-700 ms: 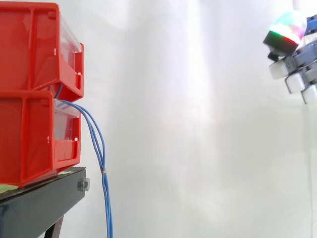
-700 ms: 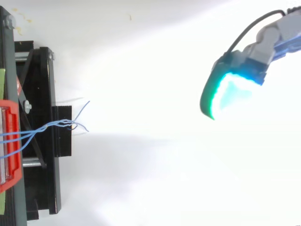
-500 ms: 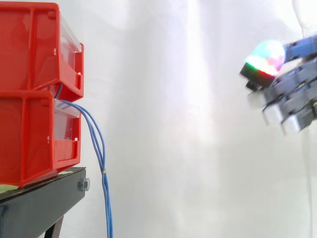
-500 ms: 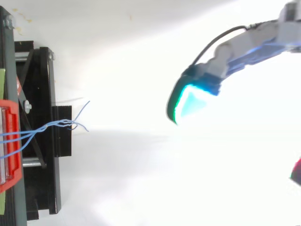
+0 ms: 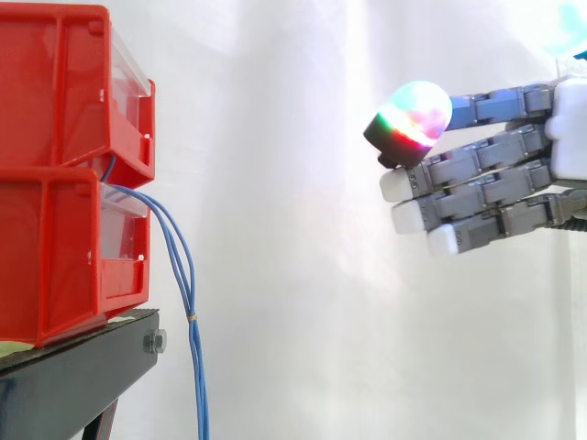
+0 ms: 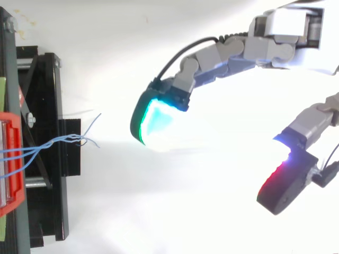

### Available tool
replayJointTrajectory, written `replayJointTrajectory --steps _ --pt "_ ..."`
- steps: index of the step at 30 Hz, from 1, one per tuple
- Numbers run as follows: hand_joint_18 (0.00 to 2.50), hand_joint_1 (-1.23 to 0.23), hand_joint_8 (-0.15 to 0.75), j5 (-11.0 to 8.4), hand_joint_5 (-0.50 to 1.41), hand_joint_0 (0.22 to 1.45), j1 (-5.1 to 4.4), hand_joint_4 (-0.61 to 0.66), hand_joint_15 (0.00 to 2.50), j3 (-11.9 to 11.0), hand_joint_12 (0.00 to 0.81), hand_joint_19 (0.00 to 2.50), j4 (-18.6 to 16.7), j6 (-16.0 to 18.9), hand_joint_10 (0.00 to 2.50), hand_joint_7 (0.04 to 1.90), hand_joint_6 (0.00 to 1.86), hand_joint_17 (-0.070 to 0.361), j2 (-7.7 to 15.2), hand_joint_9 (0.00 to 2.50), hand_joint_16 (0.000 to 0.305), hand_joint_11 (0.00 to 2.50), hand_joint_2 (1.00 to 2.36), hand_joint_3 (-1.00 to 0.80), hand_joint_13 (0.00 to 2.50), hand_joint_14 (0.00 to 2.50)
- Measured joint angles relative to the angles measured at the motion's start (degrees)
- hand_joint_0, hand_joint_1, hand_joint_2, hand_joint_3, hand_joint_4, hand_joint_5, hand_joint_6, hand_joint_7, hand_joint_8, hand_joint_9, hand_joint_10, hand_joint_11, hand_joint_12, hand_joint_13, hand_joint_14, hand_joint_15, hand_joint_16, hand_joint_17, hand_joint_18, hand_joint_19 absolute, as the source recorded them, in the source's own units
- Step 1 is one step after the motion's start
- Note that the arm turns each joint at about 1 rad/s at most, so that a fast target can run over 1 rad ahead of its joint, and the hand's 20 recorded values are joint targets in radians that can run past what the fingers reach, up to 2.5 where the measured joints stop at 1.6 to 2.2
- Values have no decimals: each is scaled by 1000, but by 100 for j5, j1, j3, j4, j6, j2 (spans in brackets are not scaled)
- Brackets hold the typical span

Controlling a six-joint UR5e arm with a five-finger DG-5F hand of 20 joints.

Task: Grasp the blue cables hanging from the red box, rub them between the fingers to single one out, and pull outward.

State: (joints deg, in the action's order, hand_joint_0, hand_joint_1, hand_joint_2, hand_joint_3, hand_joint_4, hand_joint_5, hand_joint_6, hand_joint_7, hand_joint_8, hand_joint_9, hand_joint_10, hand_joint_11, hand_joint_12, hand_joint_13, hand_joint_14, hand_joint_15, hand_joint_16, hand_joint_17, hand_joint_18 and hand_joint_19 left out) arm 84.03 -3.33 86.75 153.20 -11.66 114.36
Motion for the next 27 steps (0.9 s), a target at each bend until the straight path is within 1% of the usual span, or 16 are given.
replayJointTrajectory --steps 2,5,11,15,17,21,24,27 --pt "127 -667 249 -154 -189 463 -27 250 229 0 376 295 -32 -115 2 811 502 120 17 404 53 88 1000 -500 210 8" --pt "123 -665 245 -322 -188 464 -65 254 225 0 375 298 -47 -256 2 813 502 120 98 407 53 102 1000 -500 209 8" --pt "124 -663 246 -448 -185 463 -134 253 228 1 374 293 -86 -378 3 814 502 119 206 420 53 104 1000 -500 214 8" --pt "128 -650 249 -633 -184 464 -190 259 232 0 374 302 -186 -503 4 819 502 118 328 431 52 108 1000 -500 219 8" --pt "129 -646 249 -699 -184 465 -209 257 229 0 374 302 -263 -526 2 815 502 117 406 437 52 106 1000 -500 221 9" --pt "139 -633 250 -805 -180 465 -246 254 232 0 376 301 -528 -579 3 821 502 117 567 448 52 115 1000 -500 231 8" --pt "142 -626 252 -874 -179 467 -274 252 237 0 374 307 -728 -734 3 825 502 117 650 455 52 116 1000 -500 236 8" --pt "154 -625 253 -976 -179 467 -301 257 236 0 374 314 -812 -987 4 826 502 117 734 461 52 118 1000 -500 246 8"
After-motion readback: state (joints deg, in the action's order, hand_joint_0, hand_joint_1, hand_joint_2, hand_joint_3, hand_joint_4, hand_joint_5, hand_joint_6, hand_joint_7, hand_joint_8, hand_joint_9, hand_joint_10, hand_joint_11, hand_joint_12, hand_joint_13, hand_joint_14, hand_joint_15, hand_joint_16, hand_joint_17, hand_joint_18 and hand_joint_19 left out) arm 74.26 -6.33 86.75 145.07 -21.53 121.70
